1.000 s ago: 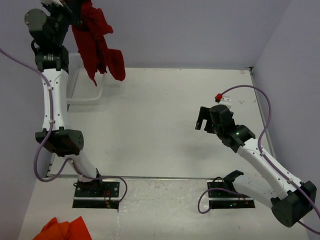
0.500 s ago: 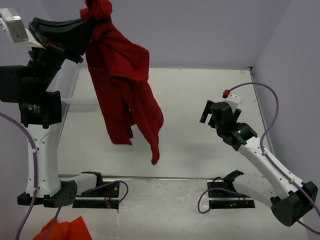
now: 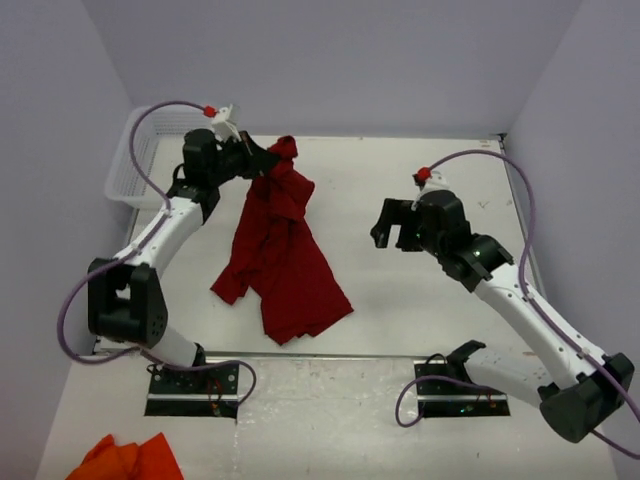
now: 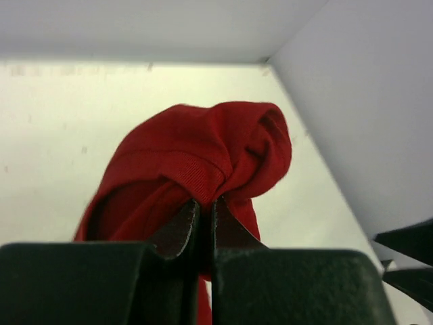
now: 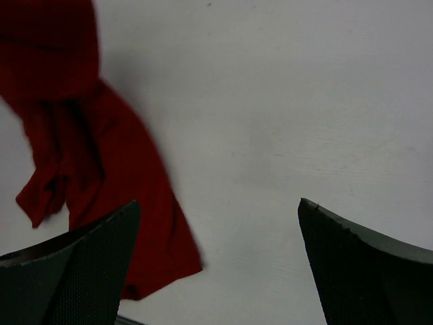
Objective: Fold and stack the t-shirts
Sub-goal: Move the tshirt to the center of the board
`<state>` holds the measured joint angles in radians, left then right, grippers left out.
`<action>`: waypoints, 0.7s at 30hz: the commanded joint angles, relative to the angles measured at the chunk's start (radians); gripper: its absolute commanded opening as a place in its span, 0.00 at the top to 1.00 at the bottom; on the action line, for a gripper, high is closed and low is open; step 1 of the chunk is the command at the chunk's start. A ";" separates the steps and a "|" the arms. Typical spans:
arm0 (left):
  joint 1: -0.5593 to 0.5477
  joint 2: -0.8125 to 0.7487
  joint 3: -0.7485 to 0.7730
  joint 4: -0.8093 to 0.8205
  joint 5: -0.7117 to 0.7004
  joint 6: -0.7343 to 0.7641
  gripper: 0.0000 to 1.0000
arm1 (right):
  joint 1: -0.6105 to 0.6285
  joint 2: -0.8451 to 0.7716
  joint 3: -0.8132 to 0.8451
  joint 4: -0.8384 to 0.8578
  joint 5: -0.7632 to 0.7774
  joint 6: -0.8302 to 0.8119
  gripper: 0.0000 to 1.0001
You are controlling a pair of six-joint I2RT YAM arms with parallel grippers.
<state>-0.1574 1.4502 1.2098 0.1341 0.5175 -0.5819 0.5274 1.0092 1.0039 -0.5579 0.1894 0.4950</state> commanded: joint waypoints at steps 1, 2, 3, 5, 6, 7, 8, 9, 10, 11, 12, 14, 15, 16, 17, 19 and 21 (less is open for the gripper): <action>-0.039 0.123 -0.015 0.088 -0.054 0.082 1.00 | 0.040 0.110 0.009 0.033 -0.299 -0.062 0.01; -0.039 0.151 -0.012 0.128 -0.051 0.083 1.00 | 0.064 0.143 0.015 0.026 -0.300 -0.070 0.01; -0.041 0.192 0.000 0.143 -0.056 0.088 1.00 | 0.122 0.210 0.016 0.023 -0.294 -0.070 0.01; -0.041 0.228 0.029 0.139 -0.080 0.090 1.00 | 0.181 0.276 0.027 0.026 -0.271 -0.062 0.01; -0.041 0.266 0.051 0.124 -0.083 0.090 1.00 | 0.233 0.349 0.035 0.030 -0.265 -0.062 0.01; -0.041 0.282 0.088 0.105 -0.080 0.090 1.00 | 0.256 0.389 0.044 0.035 -0.243 -0.053 0.01; -0.041 0.289 0.092 0.113 -0.074 0.083 1.00 | 0.279 0.432 0.077 0.038 -0.242 -0.050 0.02; -0.041 0.291 0.077 0.136 -0.074 0.073 1.00 | 0.313 0.477 0.100 0.035 -0.240 -0.050 0.05; -0.041 0.288 0.071 0.156 -0.073 0.062 1.00 | 0.328 0.562 0.128 0.023 -0.228 -0.046 0.10; -0.041 0.288 0.068 0.154 -0.074 0.059 1.00 | 0.363 0.601 0.178 0.016 -0.193 -0.042 0.11; -0.041 0.289 0.074 0.145 -0.077 0.063 1.00 | 0.381 0.670 0.205 0.006 -0.191 -0.041 0.12; -0.041 0.292 0.076 0.136 -0.073 0.071 1.00 | 0.428 0.721 0.277 -0.007 -0.148 -0.033 0.13; -0.041 0.292 0.077 0.121 -0.074 0.083 1.00 | 0.442 0.748 0.309 -0.008 -0.113 -0.029 0.13; -0.041 0.291 0.079 0.110 -0.077 0.093 1.00 | 0.453 0.761 0.323 -0.005 -0.110 -0.027 0.13; -0.041 0.291 0.080 0.104 -0.083 0.099 1.00 | 0.462 0.772 0.341 -0.007 -0.119 -0.024 0.13; -0.039 0.294 0.080 0.087 -0.103 0.113 1.00 | 0.494 0.801 0.381 -0.014 -0.149 -0.022 0.14; -0.036 0.302 0.083 0.085 -0.103 0.114 1.00 | 0.539 0.861 0.458 -0.051 -0.131 -0.026 0.14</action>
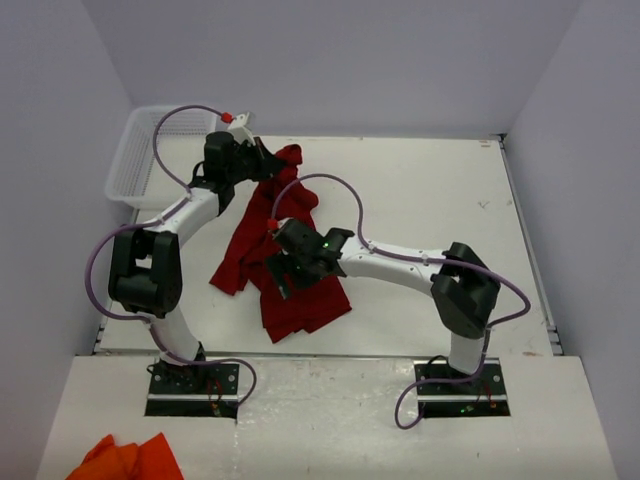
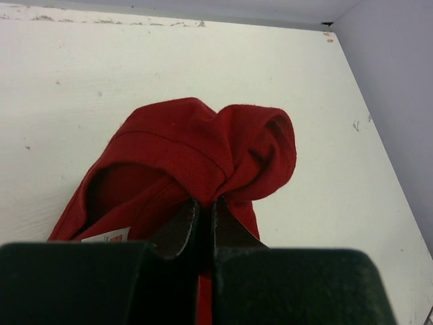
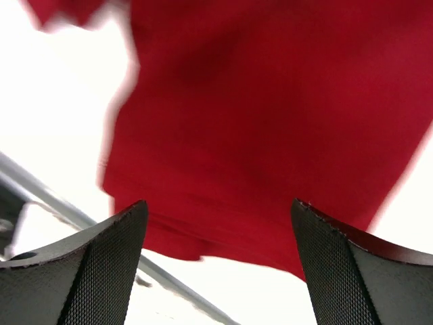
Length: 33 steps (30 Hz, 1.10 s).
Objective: Fold and stack the t-shirts
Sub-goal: Move the tshirt to the center of the board, then flatten out the tshirt
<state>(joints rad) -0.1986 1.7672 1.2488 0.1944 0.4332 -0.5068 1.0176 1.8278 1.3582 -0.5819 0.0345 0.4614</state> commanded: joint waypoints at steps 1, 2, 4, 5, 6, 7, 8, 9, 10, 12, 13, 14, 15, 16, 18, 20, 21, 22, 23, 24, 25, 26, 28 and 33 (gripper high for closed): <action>0.007 -0.012 0.046 0.020 -0.019 0.040 1.00 | 0.059 0.063 0.131 -0.039 0.030 0.006 0.14; 0.007 -0.005 0.050 0.013 -0.021 0.043 1.00 | 0.071 0.098 0.169 -0.048 0.041 0.008 0.14; 0.008 -0.003 0.066 -0.010 -0.033 0.056 1.00 | 0.096 0.119 0.185 -0.047 0.050 0.010 0.13; 0.010 -0.003 0.069 -0.015 -0.033 0.057 1.00 | 0.104 0.128 0.183 -0.039 0.045 0.014 0.12; 0.019 -0.005 0.070 -0.015 -0.031 0.057 1.00 | 0.104 0.134 0.177 -0.030 0.038 0.016 0.12; 0.025 -0.005 0.070 -0.016 -0.024 0.056 1.00 | 0.104 0.139 0.171 -0.015 0.015 0.014 0.13; 0.030 -0.008 0.070 -0.016 -0.021 0.054 1.00 | 0.105 0.146 0.171 -0.012 0.015 0.014 0.14; 0.042 -0.008 0.072 -0.018 -0.007 0.051 1.00 | 0.104 0.162 0.168 -0.001 0.016 0.016 0.14; 0.045 -0.009 0.072 -0.018 0.001 0.051 1.00 | 0.104 0.166 0.162 0.008 0.005 0.017 0.15; 0.053 -0.021 0.069 -0.021 0.006 0.053 1.00 | 0.104 0.179 0.153 0.031 0.002 0.025 0.20; 0.057 -0.026 0.066 -0.021 0.007 0.053 1.00 | 0.104 0.185 0.153 0.034 -0.001 0.025 0.23; 0.059 -0.034 0.064 -0.020 0.010 0.051 1.00 | 0.105 0.194 0.156 0.033 -0.016 0.026 0.25; 0.065 -0.034 0.064 -0.016 0.025 0.047 1.00 | 0.104 0.215 0.160 0.031 -0.019 0.029 0.27; 0.067 -0.035 0.064 -0.016 0.030 0.045 1.00 | 0.104 0.225 0.165 0.033 -0.027 0.028 0.28; 0.071 -0.043 0.058 -0.012 0.033 0.042 1.00 | 0.107 0.243 0.168 0.039 -0.028 0.031 0.29; 0.073 -0.045 0.061 -0.013 0.035 0.042 1.00 | 0.113 0.260 0.167 0.043 -0.028 0.037 0.32; 0.076 -0.045 0.061 -0.012 0.036 0.040 1.00 | 0.114 0.266 0.167 0.047 -0.036 0.043 0.33; 0.079 -0.045 0.060 -0.012 0.038 0.039 1.00 | 0.116 0.268 0.165 0.048 -0.051 0.046 0.35; 0.080 -0.045 0.060 -0.012 0.041 0.039 1.00 | 0.121 0.269 0.163 0.050 -0.054 0.048 0.38; 0.085 -0.045 0.058 -0.009 0.045 0.037 1.00 | 0.121 0.269 0.162 0.051 -0.058 0.049 0.42; 0.087 -0.043 0.058 -0.006 0.047 0.036 1.00 | 0.122 0.271 0.157 0.051 -0.056 0.057 0.52; 0.088 -0.041 0.052 -0.004 0.050 0.033 1.00 | 0.124 0.269 0.153 0.053 -0.056 0.059 0.58; 0.091 -0.041 0.047 0.003 0.058 0.027 1.00 | 0.124 0.261 0.138 0.057 -0.036 0.074 0.79; 0.094 -0.044 0.057 -0.001 0.068 0.025 1.00 | 0.133 0.211 0.113 0.035 0.083 0.094 0.84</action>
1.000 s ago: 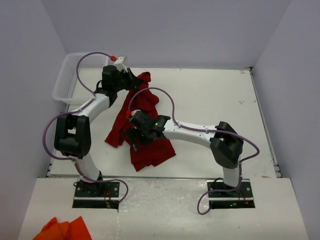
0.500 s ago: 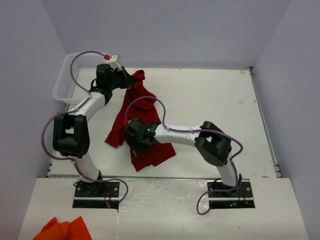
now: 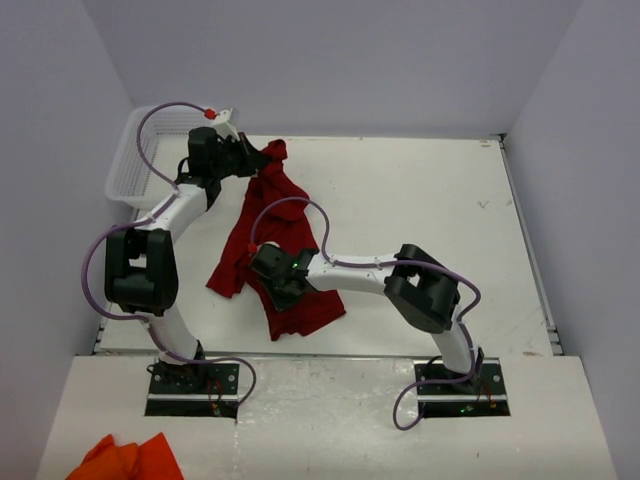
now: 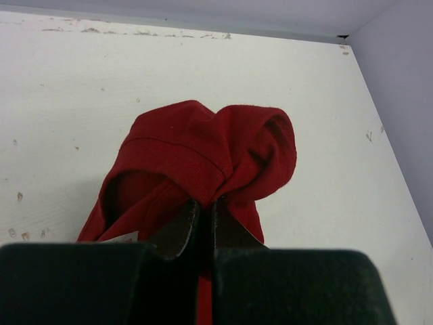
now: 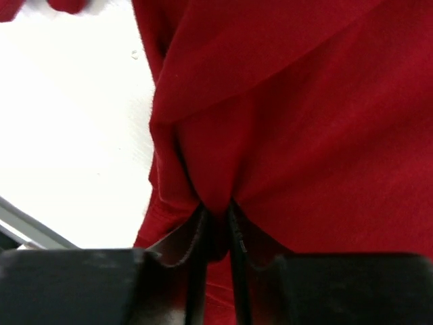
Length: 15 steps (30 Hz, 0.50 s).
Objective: Fold and stack the t-shirts
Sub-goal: Flatten out the tshirt
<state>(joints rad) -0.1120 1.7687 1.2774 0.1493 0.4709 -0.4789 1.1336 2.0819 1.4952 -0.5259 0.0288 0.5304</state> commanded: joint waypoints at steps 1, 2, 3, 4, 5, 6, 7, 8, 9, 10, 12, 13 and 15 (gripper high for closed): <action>0.008 -0.046 0.031 0.035 0.032 0.000 1.00 | 0.017 -0.052 -0.027 -0.031 0.115 0.028 0.81; 0.008 -0.048 0.039 0.029 0.034 0.003 1.00 | 0.017 -0.063 -0.030 -0.037 0.166 0.029 0.80; 0.008 -0.049 0.040 0.018 0.031 0.009 1.00 | 0.018 -0.086 -0.033 -0.058 0.189 0.028 0.78; 0.006 -0.054 0.042 0.013 0.031 0.014 1.00 | 0.018 -0.098 -0.036 -0.071 0.207 0.028 0.75; 0.009 -0.055 0.040 0.009 0.028 0.017 1.00 | 0.017 -0.109 -0.038 -0.078 0.238 0.026 0.72; 0.009 -0.057 0.042 0.007 0.025 0.020 1.00 | 0.017 -0.121 -0.041 -0.083 0.246 0.020 0.67; 0.009 -0.058 0.040 0.001 0.023 0.020 1.00 | 0.015 -0.143 -0.050 -0.082 0.249 0.014 0.66; 0.008 -0.058 0.036 0.001 0.023 0.020 1.00 | 0.017 -0.149 -0.052 -0.082 0.252 0.013 0.66; 0.009 -0.058 0.033 0.003 0.026 0.017 1.00 | 0.015 -0.152 -0.052 -0.082 0.252 0.011 0.68; 0.009 -0.060 0.030 0.009 0.026 0.016 1.00 | 0.017 -0.155 -0.050 -0.085 0.250 0.008 0.69; 0.009 -0.061 0.017 0.015 0.031 0.013 1.00 | 0.015 -0.152 -0.044 -0.091 0.249 0.010 0.68; 0.009 -0.060 0.011 0.015 0.031 0.013 1.00 | 0.015 -0.149 -0.043 -0.091 0.240 0.010 0.68; 0.009 -0.060 0.007 0.015 0.028 0.014 1.00 | 0.015 -0.149 -0.049 -0.080 0.227 0.010 0.76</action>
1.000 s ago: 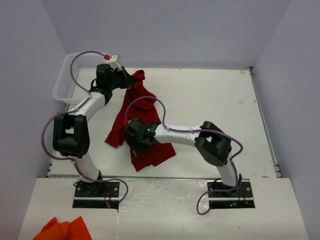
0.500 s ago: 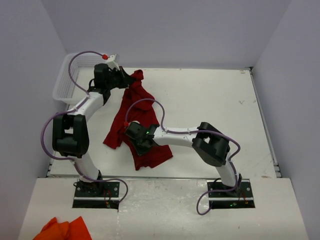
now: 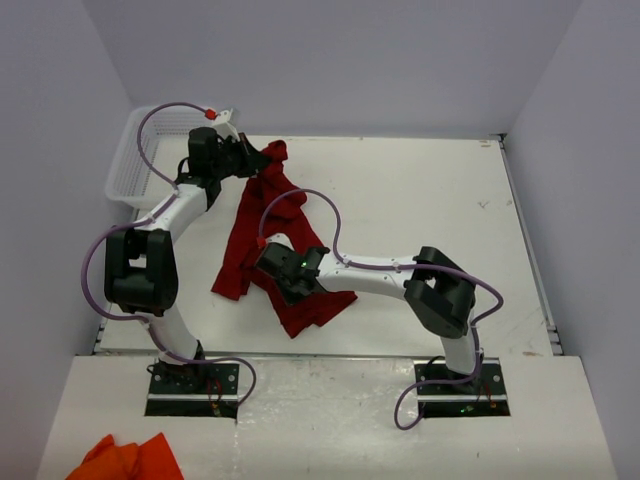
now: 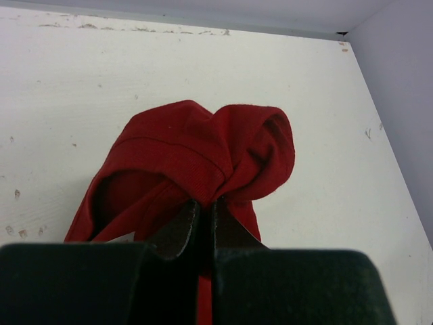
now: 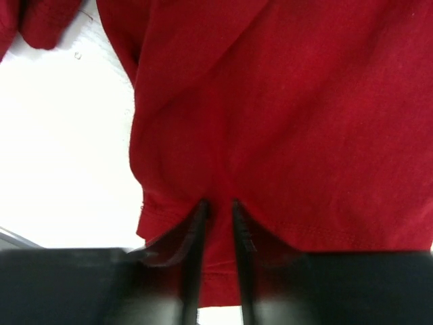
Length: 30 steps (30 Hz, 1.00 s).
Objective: Fold and stack the t-shirts
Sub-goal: Flatten out the tshirt
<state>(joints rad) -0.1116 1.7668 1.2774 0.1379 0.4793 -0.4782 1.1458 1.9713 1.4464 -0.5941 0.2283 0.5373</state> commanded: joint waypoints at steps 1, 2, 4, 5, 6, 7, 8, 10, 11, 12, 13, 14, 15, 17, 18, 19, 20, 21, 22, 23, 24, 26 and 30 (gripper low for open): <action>0.009 -0.061 0.005 0.028 0.021 0.015 1.00 | 0.003 -0.038 -0.004 -0.010 0.029 0.003 0.84; 0.009 -0.061 0.000 0.028 0.021 0.016 1.00 | 0.003 -0.035 -0.004 -0.010 0.029 0.006 0.90; 0.010 -0.061 0.000 0.028 0.021 0.016 1.00 | 0.003 -0.034 -0.001 -0.010 0.020 0.004 0.99; 0.010 -0.061 0.002 0.029 0.025 0.016 1.00 | 0.003 -0.035 -0.001 -0.004 0.016 0.003 0.95; 0.012 -0.061 0.003 0.028 0.028 0.016 1.00 | 0.003 -0.035 -0.001 -0.001 0.013 -0.002 0.84; 0.010 -0.058 0.010 0.029 0.030 0.015 1.00 | 0.003 -0.035 -0.003 0.002 0.006 -0.005 0.72; 0.012 -0.056 0.013 0.028 0.033 0.013 1.00 | 0.003 -0.034 -0.004 0.005 0.005 -0.003 0.61; 0.012 -0.056 0.017 0.026 0.036 0.013 1.00 | 0.003 -0.031 -0.004 0.007 0.000 -0.005 0.59; 0.010 -0.055 0.017 0.026 0.033 0.015 1.00 | 0.003 -0.025 -0.004 0.010 -0.007 -0.005 0.59; 0.013 -0.055 0.017 0.026 0.033 0.015 1.00 | 0.003 -0.022 -0.004 0.013 -0.012 -0.008 0.59; 0.013 -0.052 0.016 0.028 0.036 0.013 1.00 | 0.003 -0.017 -0.006 0.016 -0.018 -0.010 0.59; 0.015 -0.050 0.014 0.029 0.036 0.012 1.00 | 0.003 -0.014 -0.006 0.020 -0.027 -0.010 0.59; 0.016 -0.049 0.013 0.029 0.036 0.012 1.00 | 0.003 -0.008 -0.007 0.022 -0.033 -0.007 0.59; 0.018 -0.046 0.010 0.034 0.038 0.010 1.00 | 0.003 -0.003 -0.011 0.042 -0.059 -0.005 0.64; 0.018 -0.044 0.010 0.034 0.036 0.010 1.00 | 0.003 0.000 -0.014 0.045 -0.064 -0.002 0.65; 0.020 -0.043 0.010 0.034 0.038 0.009 1.00 | 0.005 0.003 -0.014 0.047 -0.067 0.001 0.68; 0.020 -0.040 0.010 0.035 0.038 0.007 1.00 | 0.003 0.003 -0.015 0.051 -0.070 0.004 0.75; 0.021 -0.040 0.011 0.035 0.039 0.007 1.00 | 0.003 0.006 -0.015 0.053 -0.073 0.010 0.78; 0.021 -0.040 0.011 0.034 0.039 0.007 1.00 | 0.003 0.009 -0.018 0.056 -0.079 0.010 0.80; 0.021 -0.038 0.011 0.035 0.039 0.007 1.00 | 0.003 0.009 -0.021 0.066 -0.086 0.010 0.80; 0.023 -0.038 0.011 0.035 0.039 0.007 1.00 | 0.003 0.009 -0.027 0.069 -0.089 0.013 0.80; 0.026 -0.036 0.013 0.035 0.042 0.007 1.00 | 0.003 0.012 -0.032 0.076 -0.095 0.013 0.79; 0.029 -0.036 0.011 0.035 0.041 0.007 1.00 | 0.005 0.020 -0.038 0.080 -0.093 0.015 0.90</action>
<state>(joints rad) -0.0963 1.7630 1.2774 0.1383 0.4953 -0.4782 1.1461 1.9778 1.4151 -0.5434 0.1432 0.5396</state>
